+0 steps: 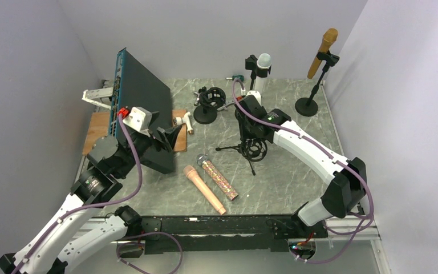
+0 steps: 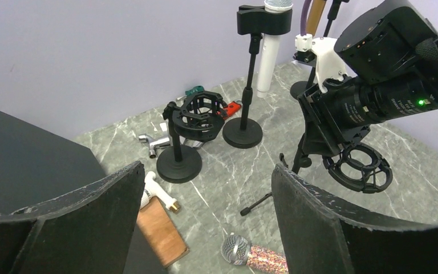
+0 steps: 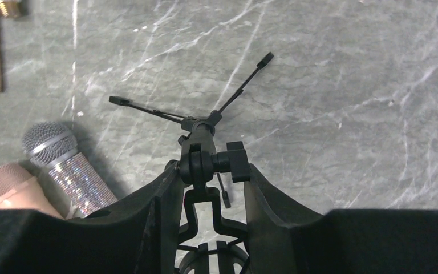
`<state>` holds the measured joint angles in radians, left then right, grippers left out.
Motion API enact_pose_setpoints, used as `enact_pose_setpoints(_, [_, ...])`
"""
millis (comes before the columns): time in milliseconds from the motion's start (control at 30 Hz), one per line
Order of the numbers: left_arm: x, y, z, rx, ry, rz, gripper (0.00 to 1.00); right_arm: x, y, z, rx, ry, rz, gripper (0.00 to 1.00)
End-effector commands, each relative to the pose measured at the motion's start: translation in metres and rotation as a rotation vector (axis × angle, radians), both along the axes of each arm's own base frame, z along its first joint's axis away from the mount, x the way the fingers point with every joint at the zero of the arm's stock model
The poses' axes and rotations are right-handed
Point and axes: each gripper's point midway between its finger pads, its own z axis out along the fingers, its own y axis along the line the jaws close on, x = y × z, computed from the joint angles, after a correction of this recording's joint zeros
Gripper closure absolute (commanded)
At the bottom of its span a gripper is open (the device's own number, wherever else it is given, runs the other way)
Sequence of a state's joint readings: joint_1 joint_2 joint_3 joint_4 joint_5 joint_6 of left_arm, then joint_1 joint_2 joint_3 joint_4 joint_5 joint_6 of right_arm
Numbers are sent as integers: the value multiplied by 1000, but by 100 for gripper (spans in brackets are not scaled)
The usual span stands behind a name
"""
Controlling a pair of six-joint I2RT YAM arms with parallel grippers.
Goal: Remove the microphone from the stand
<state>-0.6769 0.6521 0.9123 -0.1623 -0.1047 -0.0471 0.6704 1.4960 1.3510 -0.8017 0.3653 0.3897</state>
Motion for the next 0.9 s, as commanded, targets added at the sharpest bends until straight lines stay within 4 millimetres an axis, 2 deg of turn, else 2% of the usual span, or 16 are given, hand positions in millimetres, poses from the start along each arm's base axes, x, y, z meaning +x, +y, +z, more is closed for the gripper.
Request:
enact_pose_setpoints(0, [-6,-3,15,-40,-33,-27,16,1,-49,7,-163,-39,-188,96])
enact_pose_setpoints(167, [-8,-4,16,-44,-36,-35,16,-1,-100,13,-220,-62,-355,99])
enact_pose_setpoints(367, [-12,-9,16,-41,-35,-58,16,-1,-184,20,-200,-91,-585,99])
enact_pose_setpoints(500, [-14,-12,14,-30,-34,-64,16,-4,-251,13,-172,-85,-760,98])
enact_pose_setpoints(600, [-14,-14,13,-23,-33,-63,16,-14,-289,3,-176,-58,-861,98])
enact_pose_setpoints(767, [-15,-18,11,-15,-31,-75,16,-29,-325,-2,-201,-48,-949,97])
enact_pose_setpoints(800, [-16,-18,11,-16,-29,-78,16,-29,-326,-4,-187,-50,-945,95])
enact_pose_setpoints(867, [-16,-19,10,-15,-29,-82,17,-24,-321,-5,-146,-58,-914,84])
